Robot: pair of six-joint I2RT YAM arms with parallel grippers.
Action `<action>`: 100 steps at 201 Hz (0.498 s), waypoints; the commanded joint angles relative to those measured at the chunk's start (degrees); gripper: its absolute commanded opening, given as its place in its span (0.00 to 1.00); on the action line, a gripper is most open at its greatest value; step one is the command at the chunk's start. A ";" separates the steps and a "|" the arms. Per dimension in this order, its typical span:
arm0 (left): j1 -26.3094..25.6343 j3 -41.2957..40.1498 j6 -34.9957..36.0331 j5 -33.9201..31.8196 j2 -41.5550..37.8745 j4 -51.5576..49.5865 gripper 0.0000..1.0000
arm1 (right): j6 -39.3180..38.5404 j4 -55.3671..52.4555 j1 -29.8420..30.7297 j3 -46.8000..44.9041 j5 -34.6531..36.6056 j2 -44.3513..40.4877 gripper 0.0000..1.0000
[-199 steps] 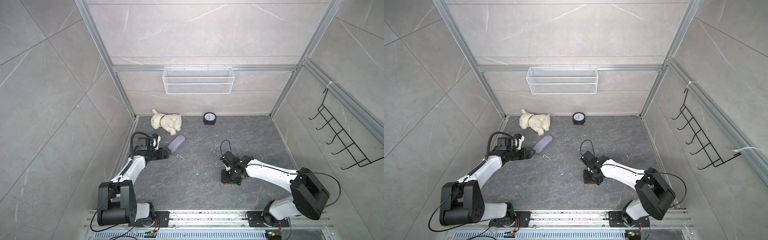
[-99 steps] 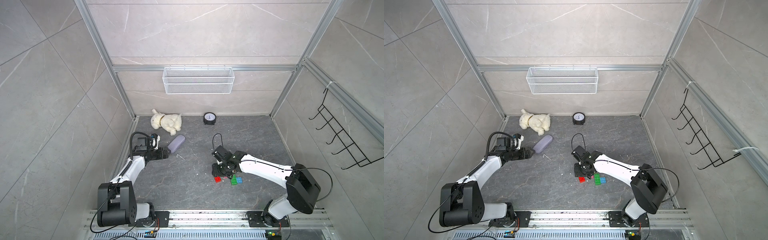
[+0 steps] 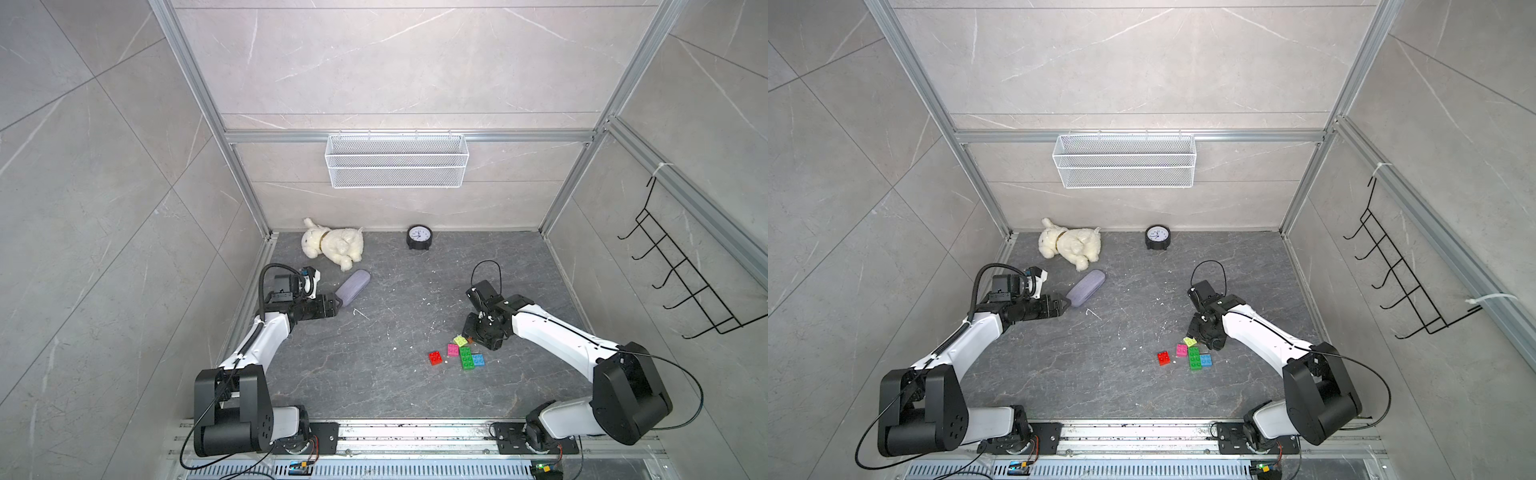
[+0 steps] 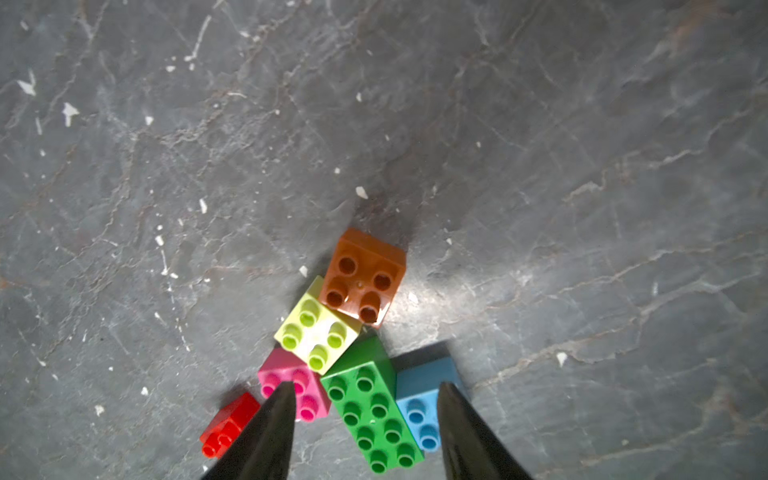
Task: Assemble the letter y with lego
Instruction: Pick up the lego brick from the center of the board.
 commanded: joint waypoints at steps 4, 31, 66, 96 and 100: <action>0.27 0.47 -0.60 2.11 -0.73 0.63 0.90 | 3.43 4.06 -0.85 -1.34 -1.33 0.78 0.61; 0.35 1.39 -1.97 3.43 -0.07 0.04 0.90 | 4.24 8.42 -2.64 -2.57 -2.38 2.69 0.61; 0.31 1.77 -2.06 3.65 0.33 -0.29 0.90 | 4.47 12.91 -3.97 -1.80 -4.58 6.37 0.60; 0.42 1.78 -1.60 3.34 0.15 -0.51 0.90 | 4.10 13.89 -4.08 -0.91 -5.19 8.87 0.56; 0.43 1.83 -1.57 3.36 0.15 -0.61 0.90 | 4.03 14.08 -4.03 -0.93 -5.19 9.02 0.55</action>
